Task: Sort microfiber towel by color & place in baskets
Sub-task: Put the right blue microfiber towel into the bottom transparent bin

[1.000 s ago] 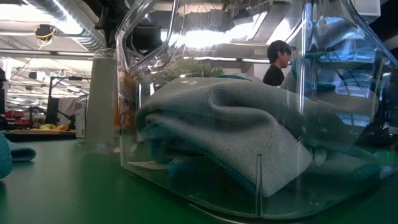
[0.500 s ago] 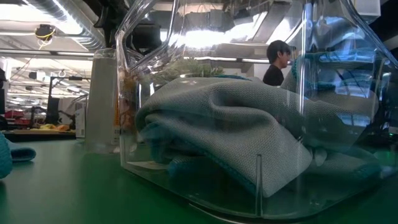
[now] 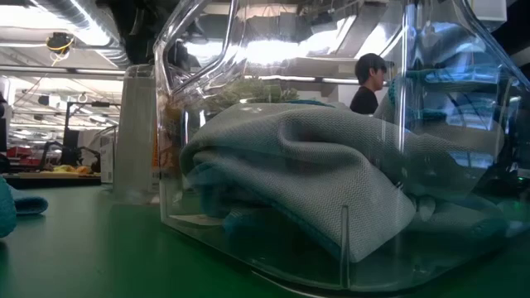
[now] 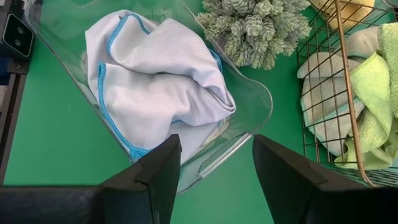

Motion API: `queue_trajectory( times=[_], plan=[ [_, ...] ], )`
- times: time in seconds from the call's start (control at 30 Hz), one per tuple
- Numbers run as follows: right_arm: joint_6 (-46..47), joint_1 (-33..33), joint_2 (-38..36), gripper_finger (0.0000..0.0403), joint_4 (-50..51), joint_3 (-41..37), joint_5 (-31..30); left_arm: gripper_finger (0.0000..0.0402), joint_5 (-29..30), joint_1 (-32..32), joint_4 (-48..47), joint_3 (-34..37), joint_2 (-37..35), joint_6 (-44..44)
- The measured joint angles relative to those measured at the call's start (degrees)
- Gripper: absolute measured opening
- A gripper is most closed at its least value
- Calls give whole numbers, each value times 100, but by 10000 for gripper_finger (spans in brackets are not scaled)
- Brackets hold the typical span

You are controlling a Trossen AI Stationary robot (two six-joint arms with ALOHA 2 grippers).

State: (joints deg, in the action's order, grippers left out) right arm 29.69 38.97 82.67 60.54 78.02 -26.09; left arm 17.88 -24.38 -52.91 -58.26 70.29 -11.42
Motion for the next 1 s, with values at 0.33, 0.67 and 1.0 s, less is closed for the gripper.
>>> queue_trajectory(
  times=[0.33,0.67,1.0],
  plan=[
    [0,-1,0,198,-71,0,7,119,-2129,590,-2130,-2,-1264,-795],
    [0,-1,0,198,-91,0,5,119,-2809,2373,-2020,-2,-1784,-2957],
    [0,0,0,198,-92,0,7,119,-2436,4827,-802,-2,-1012,-4624]
  ],
)
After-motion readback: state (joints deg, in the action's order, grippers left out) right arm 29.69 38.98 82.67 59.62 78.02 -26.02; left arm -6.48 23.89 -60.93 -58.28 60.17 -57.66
